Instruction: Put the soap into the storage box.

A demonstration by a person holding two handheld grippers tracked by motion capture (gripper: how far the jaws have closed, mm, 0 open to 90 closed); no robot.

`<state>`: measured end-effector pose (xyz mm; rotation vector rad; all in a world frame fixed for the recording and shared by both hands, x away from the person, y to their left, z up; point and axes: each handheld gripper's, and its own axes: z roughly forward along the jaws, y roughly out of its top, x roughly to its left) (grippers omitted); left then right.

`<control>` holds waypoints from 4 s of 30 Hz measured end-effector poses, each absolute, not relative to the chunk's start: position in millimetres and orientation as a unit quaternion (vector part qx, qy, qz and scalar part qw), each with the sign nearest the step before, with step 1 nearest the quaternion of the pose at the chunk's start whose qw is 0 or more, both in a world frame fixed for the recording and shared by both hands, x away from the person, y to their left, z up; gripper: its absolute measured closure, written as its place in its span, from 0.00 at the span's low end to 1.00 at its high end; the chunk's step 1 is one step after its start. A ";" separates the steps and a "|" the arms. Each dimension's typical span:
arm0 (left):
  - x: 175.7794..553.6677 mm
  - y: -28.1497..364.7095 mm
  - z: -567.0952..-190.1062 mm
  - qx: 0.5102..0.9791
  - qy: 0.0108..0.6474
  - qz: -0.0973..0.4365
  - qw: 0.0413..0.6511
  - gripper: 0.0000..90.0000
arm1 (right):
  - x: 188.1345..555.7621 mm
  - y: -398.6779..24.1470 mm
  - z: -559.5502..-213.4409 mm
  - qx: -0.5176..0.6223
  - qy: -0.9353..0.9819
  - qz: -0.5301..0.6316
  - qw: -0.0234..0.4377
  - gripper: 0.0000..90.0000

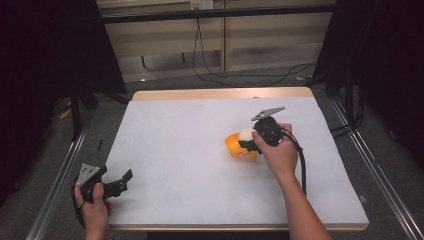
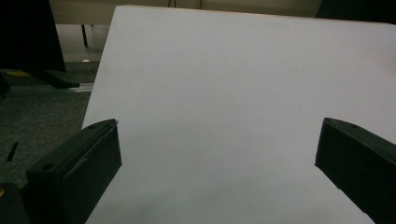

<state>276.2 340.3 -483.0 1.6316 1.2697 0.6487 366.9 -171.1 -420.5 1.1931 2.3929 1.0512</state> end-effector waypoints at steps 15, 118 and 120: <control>276.2 340.8 -483.0 0.666 0.518 0.263 0.469 0.00 | 369.5 -161.7 -427.4 0.410 0.830 0.353 0.136 0.26; 276.2 339.9 -483.1 0.666 0.518 0.266 0.467 0.00 | 284.1 -290.0 -467.3 0.505 0.749 0.383 0.193 0.00; 276.1 339.9 -483.1 0.666 0.518 0.266 0.467 0.00 | 281.4 -293.7 -469.5 0.507 0.747 0.383 0.194 0.00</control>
